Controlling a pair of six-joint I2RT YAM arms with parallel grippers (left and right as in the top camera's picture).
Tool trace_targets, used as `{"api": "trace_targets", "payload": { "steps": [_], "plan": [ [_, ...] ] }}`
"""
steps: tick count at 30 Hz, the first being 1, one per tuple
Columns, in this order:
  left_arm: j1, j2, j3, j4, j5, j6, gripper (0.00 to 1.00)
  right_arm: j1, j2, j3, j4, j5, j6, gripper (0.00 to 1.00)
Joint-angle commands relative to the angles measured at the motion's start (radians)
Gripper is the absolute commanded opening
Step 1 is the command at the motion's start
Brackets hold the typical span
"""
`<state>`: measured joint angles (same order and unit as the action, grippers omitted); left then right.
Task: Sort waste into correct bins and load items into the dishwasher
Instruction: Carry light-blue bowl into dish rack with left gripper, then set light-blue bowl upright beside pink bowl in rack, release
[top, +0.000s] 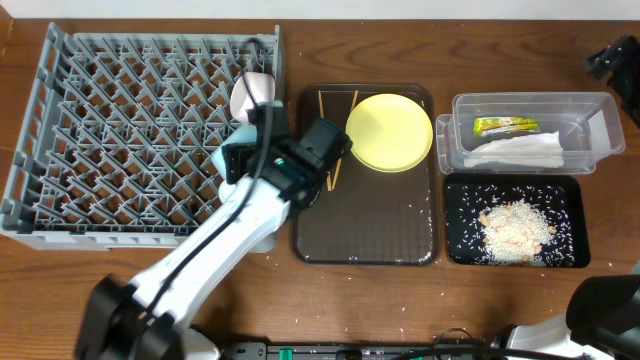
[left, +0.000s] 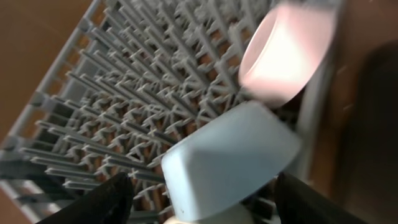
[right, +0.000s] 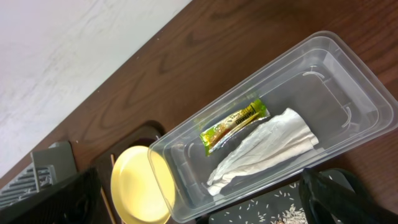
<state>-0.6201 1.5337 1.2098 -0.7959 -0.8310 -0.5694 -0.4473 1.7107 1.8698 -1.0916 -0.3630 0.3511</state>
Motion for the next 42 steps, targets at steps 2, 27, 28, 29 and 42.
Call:
{"api": "trace_targets", "payload": {
  "steps": [2, 27, 28, 29, 42],
  "plan": [
    [0.002, -0.106, 0.025, 0.040, 0.175, -0.001, 0.73, 0.006, -0.011, 0.011, -0.002, 0.004, -0.016, 0.99],
    [0.065, 0.140, 0.014, 0.128, 0.344, 0.547, 0.42, 0.006, -0.011, 0.011, -0.002, 0.004, -0.016, 0.99],
    [0.079, 0.140, 0.014, 0.151, 0.341, 0.546, 0.42, 0.006, -0.011, 0.011, -0.002, 0.004, -0.016, 0.99],
    [0.091, 0.140, 0.014, 0.174, 0.341, 0.546, 0.42, 0.006, -0.011, 0.011, -0.002, 0.004, -0.016, 0.99],
    [0.129, 0.140, 0.014, 0.337, 0.288, 0.546, 0.42, 0.006, -0.011, 0.011, -0.002, 0.004, -0.016, 0.99]
  ]
}}
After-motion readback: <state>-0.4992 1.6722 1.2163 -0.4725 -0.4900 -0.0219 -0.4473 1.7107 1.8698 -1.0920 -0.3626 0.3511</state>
